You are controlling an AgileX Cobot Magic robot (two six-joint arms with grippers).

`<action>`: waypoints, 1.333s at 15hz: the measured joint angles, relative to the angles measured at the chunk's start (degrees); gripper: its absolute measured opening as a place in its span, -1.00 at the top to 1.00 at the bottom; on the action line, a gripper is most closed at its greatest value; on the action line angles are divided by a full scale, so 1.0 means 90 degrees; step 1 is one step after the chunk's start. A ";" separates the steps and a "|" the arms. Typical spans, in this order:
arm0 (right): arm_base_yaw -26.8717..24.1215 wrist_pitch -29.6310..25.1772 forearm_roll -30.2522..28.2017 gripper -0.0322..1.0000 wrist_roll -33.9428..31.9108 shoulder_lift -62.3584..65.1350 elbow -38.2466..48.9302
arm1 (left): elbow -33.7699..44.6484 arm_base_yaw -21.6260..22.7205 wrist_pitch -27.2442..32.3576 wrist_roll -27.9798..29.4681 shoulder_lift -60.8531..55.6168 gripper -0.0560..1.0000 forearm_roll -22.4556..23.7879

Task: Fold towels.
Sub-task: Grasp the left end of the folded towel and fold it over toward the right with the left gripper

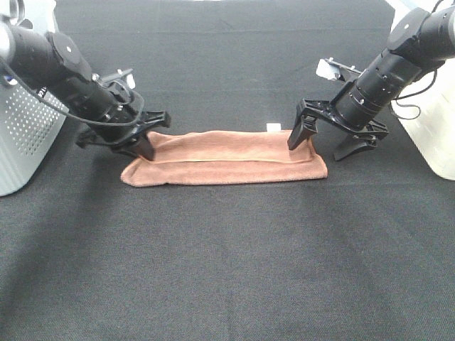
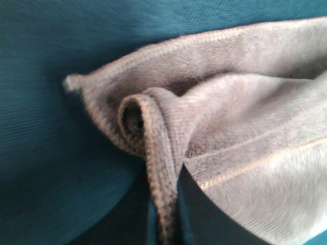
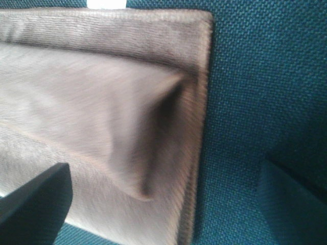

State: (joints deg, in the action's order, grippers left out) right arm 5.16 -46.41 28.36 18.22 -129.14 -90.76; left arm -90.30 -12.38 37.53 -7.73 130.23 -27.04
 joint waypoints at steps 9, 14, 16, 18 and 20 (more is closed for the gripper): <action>0.0000 -0.0134 0.0000 -0.84 0.0000 0.0000 0.0000 | -0.1222 -0.0076 0.2317 0.1560 -0.1127 0.82 0.1993; -0.0006 -0.0331 -0.0057 -0.84 0.0000 0.0127 0.0000 | -0.1541 -0.0713 0.1961 0.1178 -0.1038 0.82 -0.0057; -0.0006 -0.0357 -0.0057 -0.84 0.0000 0.0350 0.0000 | -0.1541 -0.1044 0.1464 0.1171 -0.0624 0.82 -0.0509; -0.0006 -0.0452 -0.0057 -0.84 0.0000 0.0509 0.0000 | -0.1541 -0.1235 0.0847 0.1171 -0.0248 0.82 -0.0955; -0.0006 -0.0503 -0.0057 -0.84 0.0000 0.0579 0.0000 | -0.1541 -0.1292 0.0605 0.1171 -0.0070 0.82 -0.1159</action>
State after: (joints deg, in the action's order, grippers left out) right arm 5.10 -50.94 27.85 18.22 -123.93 -90.76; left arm -104.16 -24.01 42.97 2.81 129.60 -37.47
